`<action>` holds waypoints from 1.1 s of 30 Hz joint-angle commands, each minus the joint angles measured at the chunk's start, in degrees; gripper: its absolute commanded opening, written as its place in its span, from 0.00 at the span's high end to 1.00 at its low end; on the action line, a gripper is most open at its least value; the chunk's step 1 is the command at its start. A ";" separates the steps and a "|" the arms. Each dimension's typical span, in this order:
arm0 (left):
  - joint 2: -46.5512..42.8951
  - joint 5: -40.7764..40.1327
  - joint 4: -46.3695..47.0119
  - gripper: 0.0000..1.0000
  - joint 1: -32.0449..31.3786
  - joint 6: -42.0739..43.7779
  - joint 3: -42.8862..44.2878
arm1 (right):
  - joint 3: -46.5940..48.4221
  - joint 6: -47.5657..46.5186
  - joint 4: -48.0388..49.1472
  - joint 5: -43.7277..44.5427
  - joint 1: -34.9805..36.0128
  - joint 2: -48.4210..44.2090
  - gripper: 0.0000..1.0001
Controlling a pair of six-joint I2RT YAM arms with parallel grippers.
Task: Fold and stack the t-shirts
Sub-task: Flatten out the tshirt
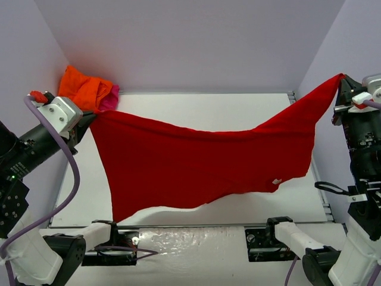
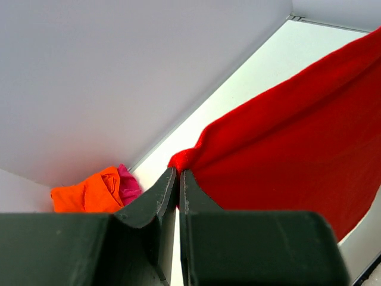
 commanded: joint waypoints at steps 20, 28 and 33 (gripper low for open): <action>2.97 4.72 3.16 1.00 0.65 0.10 2.83 | 1.03 1.52 4.41 -2.06 -1.72 0.87 1.00; 6.52 5.85 2.83 1.00 0.70 -2.47 9.13 | 7.89 1.12 3.30 -1.54 -2.07 4.60 1.00; 11.29 4.40 4.29 1.00 0.75 -4.15 12.31 | 14.82 0.29 3.48 -2.23 -1.99 11.18 1.00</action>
